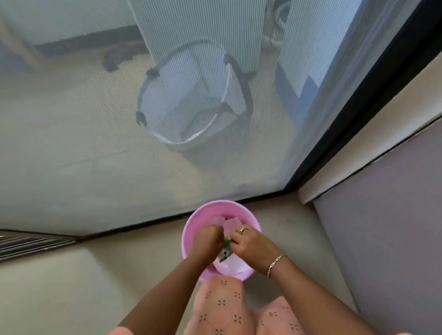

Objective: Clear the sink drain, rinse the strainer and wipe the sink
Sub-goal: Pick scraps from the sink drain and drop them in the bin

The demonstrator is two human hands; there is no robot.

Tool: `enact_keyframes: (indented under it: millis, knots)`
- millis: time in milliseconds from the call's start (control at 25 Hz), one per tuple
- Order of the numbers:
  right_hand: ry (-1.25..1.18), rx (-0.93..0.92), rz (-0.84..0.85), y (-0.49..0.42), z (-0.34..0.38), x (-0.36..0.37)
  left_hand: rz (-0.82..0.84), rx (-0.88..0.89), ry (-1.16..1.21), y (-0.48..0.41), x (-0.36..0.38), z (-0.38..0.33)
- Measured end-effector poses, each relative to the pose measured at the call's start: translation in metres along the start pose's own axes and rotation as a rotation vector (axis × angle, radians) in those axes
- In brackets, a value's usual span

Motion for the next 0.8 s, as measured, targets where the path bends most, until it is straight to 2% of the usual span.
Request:
enact_keyframes:
  millis: [160, 280, 360, 440, 520, 600, 720, 800]
  knots:
    - [0.015, 0.035, 0.2, 0.002, -0.004, 0.083, 0.085, 0.006, -0.097, -0.026, 0.062, 0.029]
    - [-0.045, 0.075, 0.379, 0.012, -0.006, 0.105, 0.189, 0.019, -0.15, -0.028, 0.082, 0.042]
    - [-0.083, 0.083, 0.438, 0.018, -0.011, 0.105, 0.247, -0.016, -0.095, -0.019, 0.078, 0.042]
    - [-0.12, 0.172, 0.456, 0.019, -0.016, 0.069, 0.249, -0.001, -0.042, -0.002, 0.058, 0.034]
    - [-0.036, 0.162, 0.417, 0.022, -0.014, 0.025, 0.176, 0.037, -0.032, 0.019, 0.028, 0.018]
    - [0.056, 0.266, 0.312, 0.02, -0.015, -0.029, 0.103, 0.083, -0.092, 0.039, -0.008, -0.001]
    - [-0.008, 0.394, 0.116, 0.016, -0.014, -0.121, -0.026, 0.157, -0.191, 0.071, -0.075, -0.04]
    - [-0.038, 0.47, 0.079, 0.019, -0.017, -0.171, -0.091, 0.206, -0.231, 0.088, -0.123, -0.069]
Point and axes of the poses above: each hand's wrist, its own y-axis away from the middle knuckle, its own x-axis out of the palm, z = x × y, the point moved 7 cm from there along -y, towards the middle knuckle, and after that the axes turned 10 degrees about -z, right-handed, at the moved point
